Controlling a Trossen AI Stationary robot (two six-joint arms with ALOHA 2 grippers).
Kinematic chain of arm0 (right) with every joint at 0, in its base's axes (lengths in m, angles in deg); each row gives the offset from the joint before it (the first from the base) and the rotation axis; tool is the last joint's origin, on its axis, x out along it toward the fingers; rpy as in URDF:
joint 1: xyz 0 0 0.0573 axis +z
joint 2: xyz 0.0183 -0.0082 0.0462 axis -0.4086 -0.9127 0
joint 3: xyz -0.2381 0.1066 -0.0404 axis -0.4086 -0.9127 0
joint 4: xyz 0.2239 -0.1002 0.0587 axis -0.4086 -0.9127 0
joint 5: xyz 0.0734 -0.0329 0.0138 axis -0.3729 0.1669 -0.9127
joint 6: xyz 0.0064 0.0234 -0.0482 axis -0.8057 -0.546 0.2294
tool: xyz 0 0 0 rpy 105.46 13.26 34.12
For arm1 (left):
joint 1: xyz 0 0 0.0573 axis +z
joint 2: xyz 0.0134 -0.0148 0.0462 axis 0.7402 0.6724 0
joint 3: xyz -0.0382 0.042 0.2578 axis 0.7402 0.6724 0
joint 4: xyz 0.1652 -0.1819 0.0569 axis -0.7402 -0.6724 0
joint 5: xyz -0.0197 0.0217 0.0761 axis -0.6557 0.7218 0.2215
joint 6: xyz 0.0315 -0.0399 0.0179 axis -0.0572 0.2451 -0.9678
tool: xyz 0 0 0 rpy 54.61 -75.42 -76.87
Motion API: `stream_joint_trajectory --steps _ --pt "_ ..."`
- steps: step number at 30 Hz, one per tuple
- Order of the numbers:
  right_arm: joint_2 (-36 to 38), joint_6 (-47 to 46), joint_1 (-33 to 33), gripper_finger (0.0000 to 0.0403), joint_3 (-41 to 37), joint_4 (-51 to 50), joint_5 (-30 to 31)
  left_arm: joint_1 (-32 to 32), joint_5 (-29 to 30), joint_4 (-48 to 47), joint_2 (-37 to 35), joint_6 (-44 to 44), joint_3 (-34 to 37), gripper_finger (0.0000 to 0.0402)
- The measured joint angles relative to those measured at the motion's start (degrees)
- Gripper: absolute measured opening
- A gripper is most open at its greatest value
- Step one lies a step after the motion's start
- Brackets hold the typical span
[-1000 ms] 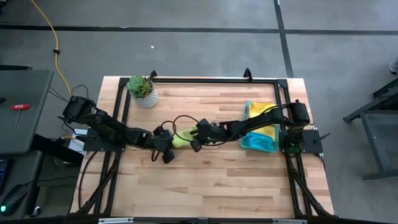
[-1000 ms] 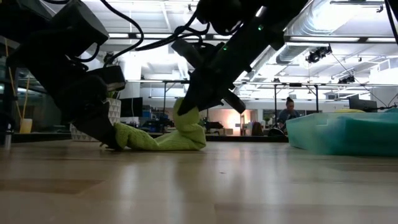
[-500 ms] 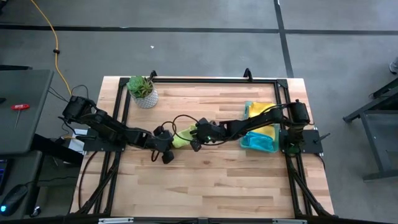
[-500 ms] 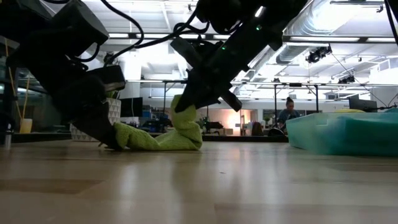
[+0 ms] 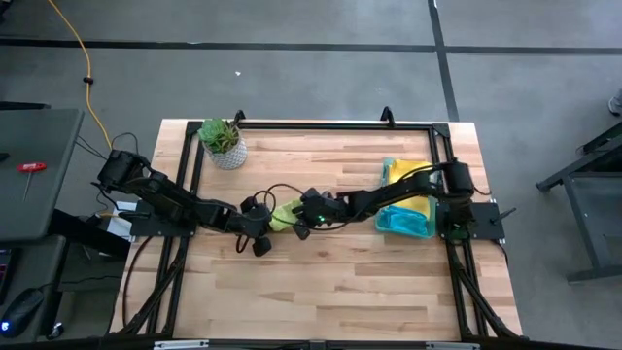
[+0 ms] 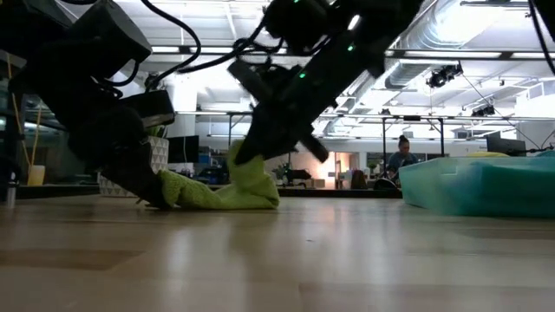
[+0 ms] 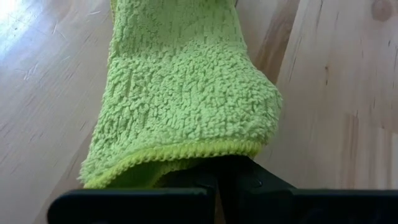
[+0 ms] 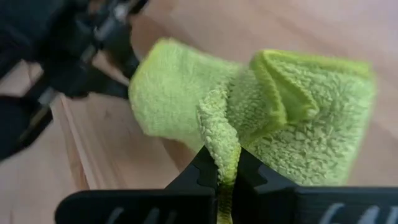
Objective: Fold microfiber towels
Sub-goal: Fold the green microfiber cloth
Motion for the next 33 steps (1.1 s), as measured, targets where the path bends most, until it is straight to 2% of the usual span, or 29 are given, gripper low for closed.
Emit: stream_joint_trajectory --steps 6,11,23,27,30,33 --pt "-5.64 4.06 0.11 0.0 8.28 -1.15 -2.75 -0.02 0.0 -0.02 0.0 -0.83 0.0 0.0" --pt "-7.24 6.66 0.11 0.0 13.21 -3.5 -1.48 -0.02 0.02 -0.04 -0.02 -0.87 0.0 0.0" --pt "-7.63 4.37 -0.07 0.0006 12.15 -2.57 -1.95 -0.02 0.13 0.09 -0.02 -1.45 0.0 0.0" --pt "-7.63 6.98 -0.07 0.0046 12.14 1.4 -4.7 -0.02 0.17 0.09 -0.02 -1.44 0.0 0.0" --pt "-7.63 9.27 -0.07 0.0095 12.14 2.36 -5.85 0.0 -0.36 -0.16 -0.37 -1.42 0.0 0.0" --pt "-7.63 12.02 0.01 0.0146 12.14 2.06 -4.49 -0.07 -1.1 -1.1 -1.82 -1.45 0.02 0.0"
